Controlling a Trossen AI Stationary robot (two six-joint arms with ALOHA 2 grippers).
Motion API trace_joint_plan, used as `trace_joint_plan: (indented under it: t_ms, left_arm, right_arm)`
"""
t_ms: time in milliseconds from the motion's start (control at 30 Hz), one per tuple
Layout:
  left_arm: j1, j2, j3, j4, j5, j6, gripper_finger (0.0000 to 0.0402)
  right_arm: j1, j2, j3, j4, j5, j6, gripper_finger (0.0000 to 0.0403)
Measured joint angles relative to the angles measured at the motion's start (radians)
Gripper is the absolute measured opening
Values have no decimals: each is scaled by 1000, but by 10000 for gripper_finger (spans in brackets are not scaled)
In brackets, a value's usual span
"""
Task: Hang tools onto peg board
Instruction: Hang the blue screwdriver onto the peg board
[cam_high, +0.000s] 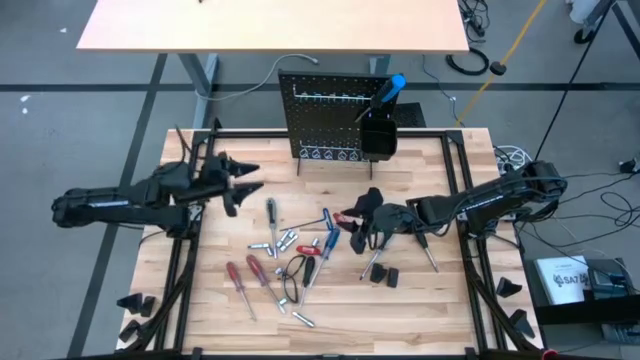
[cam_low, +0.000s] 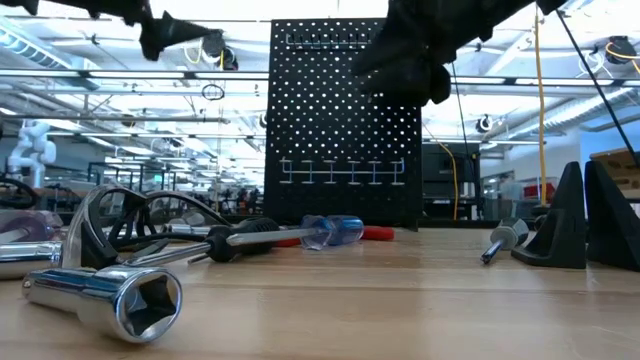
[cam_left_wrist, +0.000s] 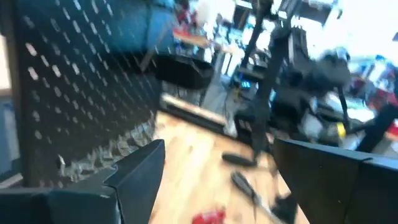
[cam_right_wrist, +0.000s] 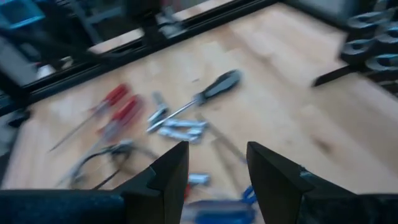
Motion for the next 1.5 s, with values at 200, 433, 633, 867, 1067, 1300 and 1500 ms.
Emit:
trace_joint_plan:
  t_ms: [200, 433, 633, 867, 1067, 1300, 1500]
  left_arm:
    - [-72, -4, -118, 113, -22, -69, 306]
    - [-122, -2, -176, 52, -235, -269, 306]
    - [-149, 51, -185, 13, -311, -313, 306]
    - [-153, 138, -185, 111, -319, -197, 306]
    - [-153, 180, -185, 216, -197, -38, 306]
    - [-153, 212, -185, 244, 8, -2, 306]
    - [-153, 263, -185, 255, 23, -22, 306]
  right_arm:
    - [0, 29, 0, 3, 25, 30, 155]
    - [-1, 47, 0, -2, 26, 31, 155]
    - [-2, 47, 0, -3, 39, 27, 155]
    - [-8, 47, 0, -3, 44, 27, 155]
    - [-12, 47, 0, -22, 36, 116, 155]
    - [-2, 46, 0, -74, 31, 158, 155]
    - [2, 21, 0, -474, 34, 405, 155]
